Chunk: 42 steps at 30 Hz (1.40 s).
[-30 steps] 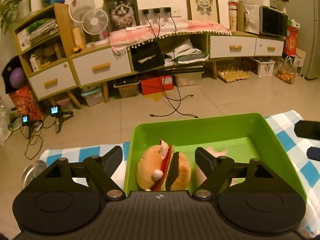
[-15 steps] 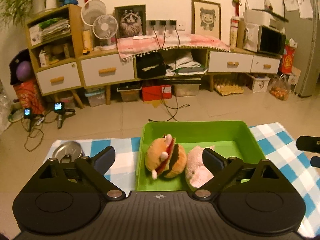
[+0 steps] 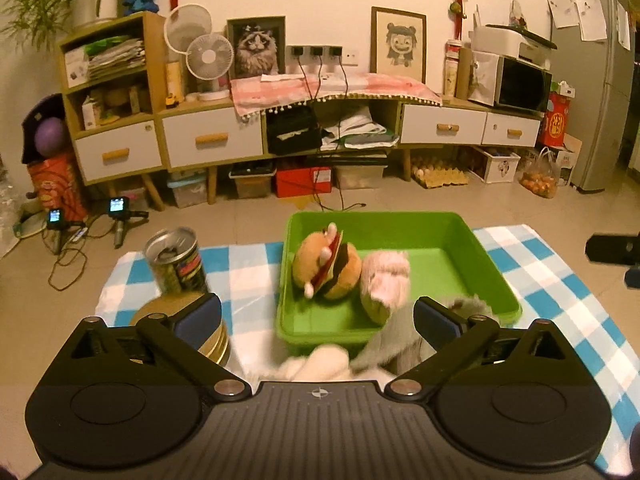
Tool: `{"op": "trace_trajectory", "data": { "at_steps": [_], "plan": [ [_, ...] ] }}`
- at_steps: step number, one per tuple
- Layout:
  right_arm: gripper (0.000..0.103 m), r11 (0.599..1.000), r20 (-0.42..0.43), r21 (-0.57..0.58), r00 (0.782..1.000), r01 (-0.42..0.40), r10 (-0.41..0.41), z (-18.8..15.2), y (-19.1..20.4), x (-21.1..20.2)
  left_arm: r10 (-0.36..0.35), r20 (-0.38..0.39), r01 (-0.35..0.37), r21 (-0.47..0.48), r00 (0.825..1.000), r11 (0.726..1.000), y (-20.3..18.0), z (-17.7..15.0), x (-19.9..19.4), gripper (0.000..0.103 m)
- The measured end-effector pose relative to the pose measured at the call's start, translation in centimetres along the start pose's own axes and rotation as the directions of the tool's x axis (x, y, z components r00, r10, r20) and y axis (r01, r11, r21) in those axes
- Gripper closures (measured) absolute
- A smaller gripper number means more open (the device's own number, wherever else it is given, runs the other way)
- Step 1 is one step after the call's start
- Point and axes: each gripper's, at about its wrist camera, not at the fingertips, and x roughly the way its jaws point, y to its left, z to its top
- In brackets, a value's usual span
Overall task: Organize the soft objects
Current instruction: 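Move both open grippers back over the pile on the tablecloth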
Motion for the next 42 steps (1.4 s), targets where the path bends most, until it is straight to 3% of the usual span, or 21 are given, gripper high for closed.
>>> {"op": "trace_trajectory", "data": {
  "at_steps": [9,14,22,29,34,42],
  "plan": [
    [0.034,1.0,0.039,-0.028,0.999,0.013,-0.012,-2.7,0.0,-2.1,-0.012,0.041,0.012,0.0,0.999,1.0,1.2,-3.5,-2.7,0.005],
    [0.034,0.997,0.055,-0.076,0.998,0.004,0.001,-4.8,0.5,-3.4,-0.028,0.027,0.028,-0.016,0.999,0.999,1.7,-5.0,-3.6,0.005],
    [0.034,0.993,0.039,-0.113,0.998,0.045,-0.041,-9.5,0.0,-3.9,-0.059,0.045,0.059,0.001,0.997,0.998,2.3,-7.5,-5.5,0.005],
    [0.034,0.971,-0.01,-0.238,1.0,-0.001,-0.001,-13.6,-0.2,-4.2,-0.103,0.025,0.103,0.026,0.994,0.994,1.8,-10.7,-6.0,0.005],
    [0.034,0.966,-0.056,-0.256,0.998,-0.017,0.003,-14.7,-1.4,-3.4,-0.112,0.017,0.112,0.018,0.994,0.994,1.4,-13.1,-6.1,0.005],
    [0.034,0.961,-0.057,-0.276,0.998,-0.024,0.009,-15.5,-2.5,-2.7,-0.099,0.031,0.098,0.033,0.995,0.995,0.5,-15.0,-5.6,0.005]
  ]
}}
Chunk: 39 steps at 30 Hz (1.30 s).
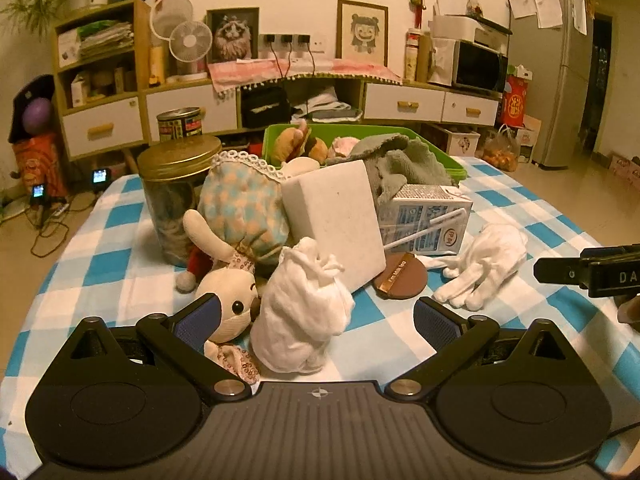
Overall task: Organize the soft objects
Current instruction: 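Move both open grippers back over the pile on the tablecloth, then close the left gripper on the white cloth bundle while the right gripper grasps the white glove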
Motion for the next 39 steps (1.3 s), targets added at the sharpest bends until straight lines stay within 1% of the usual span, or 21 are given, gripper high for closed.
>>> {"op": "trace_trajectory", "data": {
  "at_steps": [3,8,11,14,16,17,19,21,23,25,30,33,35,36,38,39],
  "plan": [
    [0.034,1.0,-0.009,0.01,1.0,-0.007,0.007,-0.1,-0.1,0.4,0.01,0.015,-0.01,0.0,1.0,1.0,0.0,-0.2,0.2,0.005],
    [0.034,1.0,-0.01,0.002,1.0,-0.007,0.007,0.1,0.3,1.3,0.029,0.009,-0.029,-0.02,1.0,0.999,0.2,-0.4,1.0,0.006],
    [0.034,1.0,-0.021,0.003,1.0,-0.008,0.008,0.2,0.5,2.2,0.027,0.006,-0.027,-0.022,1.0,0.999,0.2,-0.4,1.4,0.009],
    [0.034,1.0,-0.03,0.01,1.0,-0.005,0.005,0.3,0.7,3.1,0.011,0.006,-0.011,-0.006,1.0,1.0,-0.2,-0.3,1.6,0.016],
    [0.034,1.0,-0.035,0.021,0.999,-0.003,0.004,0.5,0.8,3.6,0.0,0.003,0.0,0.008,1.0,1.0,-0.5,-0.2,1.7,0.024],
    [0.034,1.0,-0.038,0.029,0.999,-0.002,0.003,0.7,0.8,3.9,-0.003,0.002,0.003,0.013,1.0,1.0,-0.6,-0.1,1.8,0.026],
    [0.034,0.999,-0.043,0.043,0.999,-0.001,0.002,0.9,0.8,4.4,0.001,-0.002,-0.001,0.021,1.0,1.0,-0.9,-0.1,2.0,0.031],
    [0.034,0.999,-0.054,0.053,0.999,0.004,-0.001,1.2,0.8,5.0,0.009,-0.004,-0.009,0.021,1.0,1.0,-0.9,0.0,2.2,0.034],
    [0.035,0.998,-0.063,0.062,0.998,0.014,-0.01,1.3,0.7,5.4,0.021,-0.01,-0.02,0.011,1.0,1.0,-0.8,0.0,2.4,0.038],
    [0.035,0.997,-0.07,0.071,0.997,0.02,-0.015,1.5,0.6,5.7,0.029,-0.017,-0.029,-0.003,0.999,1.0,-0.7,0.1,2.5,0.044],
    [0.044,0.996,-0.096,0.087,0.995,0.018,-0.01,1.7,0.0,6.3,0.044,-0.031,-0.045,-0.029,0.999,0.999,-0.1,0.2,2.8,0.053],
    [0.056,0.996,-0.113,0.094,0.994,0.011,0.0,1.6,-0.3,6.6,0.049,-0.032,-0.05,-0.03,0.998,0.998,-0.1,0.3,2.8,0.058],
    [0.071,0.996,-0.12,0.091,0.993,0.0,0.011,1.6,-0.3,6.6,0.047,-0.037,-0.048,-0.034,0.998,0.998,-0.1,0.4,2.8,0.062],
    [0.074,0.996,-0.122,0.089,0.992,-0.006,0.017,1.6,-0.3,6.6,0.045,-0.041,-0.046,-0.037,0.998,0.998,0.0,0.5,2.8,0.063],
    [0.085,0.996,-0.125,0.083,0.992,-0.02,0.031,1.7,-0.4,6.5,0.039,-0.049,-0.041,-0.047,0.998,0.998,0.0,0.6,2.8,0.065],
    [0.088,0.996,-0.127,0.084,0.991,-0.029,0.039,1.7,-0.4,6.5,0.036,-0.054,-0.039,-0.054,0.998,0.998,0.1,0.7,2.8,0.067]
  ]
}}
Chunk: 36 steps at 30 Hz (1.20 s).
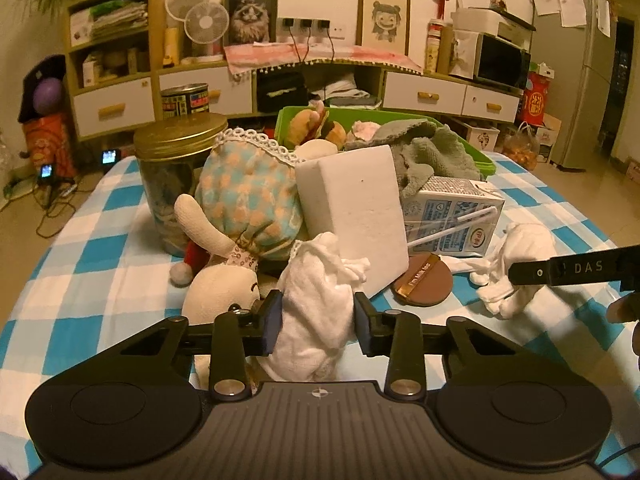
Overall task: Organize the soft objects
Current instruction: 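Close the left gripper on the white cloth bundle while the right gripper grasps the white glove, then carry the cloth bundle and glove into the green tray and open both grippers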
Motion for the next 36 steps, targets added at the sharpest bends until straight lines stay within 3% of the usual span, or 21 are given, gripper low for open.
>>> {"op": "trace_trajectory", "data": {
  "at_steps": [11,26,36],
  "plan": [
    [0.101,0.997,-0.032,0.054,0.998,-0.054,0.056,0.8,-1.2,-0.6,-0.049,-0.065,0.041,-0.119,0.997,0.992,1.0,1.3,-0.6,0.077],
    [0.103,0.968,-0.066,0.249,0.996,-0.036,0.054,3.3,-4.3,-2.3,-0.076,-0.045,0.063,-0.234,0.996,0.97,2.1,4.5,-3.1,0.078],
    [0.103,0.933,-0.041,0.36,0.999,-0.014,0.031,5.8,-6.6,-3.4,-0.093,-0.06,0.065,-0.357,0.994,0.932,3.5,6.5,-4.4,0.079]
  ]
}}
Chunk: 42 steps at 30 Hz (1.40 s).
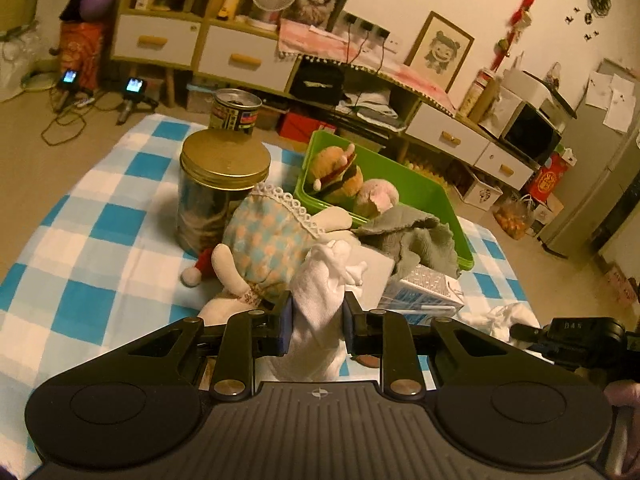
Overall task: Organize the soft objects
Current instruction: 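Carry the cloth bundle and glove into the green tray and open both grippers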
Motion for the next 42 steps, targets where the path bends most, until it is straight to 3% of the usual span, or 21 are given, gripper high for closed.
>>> {"op": "trace_trajectory", "data": {
  "at_steps": [3,10,21,32,37,42],
  "plan": [
    [0.103,1.0,0.015,0.022,1.0,-0.012,0.012,1.0,0.2,-0.4,-0.009,-0.009,0.009,-0.031,1.0,0.999,-0.1,0.8,-0.1,0.079],
    [0.103,0.995,0.059,0.075,0.997,-0.058,0.054,3.8,1.4,-1.0,0.001,0.053,0.004,-0.088,0.999,0.996,-0.9,4.2,0.2,0.079],
    [0.103,0.972,0.086,0.17,0.985,-0.161,0.148,6.9,4.0,0.8,0.026,0.091,-0.019,-0.075,0.996,0.997,-4.4,8.6,4.3,0.079],
    [0.103,0.938,0.079,0.186,0.956,-0.293,0.283,7.3,6.6,5.2,0.101,0.008,-0.1,-0.041,0.995,0.994,-5.4,11.1,11.4,0.079],
    [0.103,0.946,0.074,0.152,0.958,-0.285,0.277,7.2,7.3,7.2,0.122,-0.05,-0.122,0.002,0.991,0.993,-5.5,11.3,14.6,0.079],
    [0.103,0.967,0.044,0.134,0.976,-0.218,0.213,7.0,7.3,8.6,0.142,-0.081,-0.139,0.038,0.987,0.99,-5.5,11.0,16.7,0.08]
  ]
}}
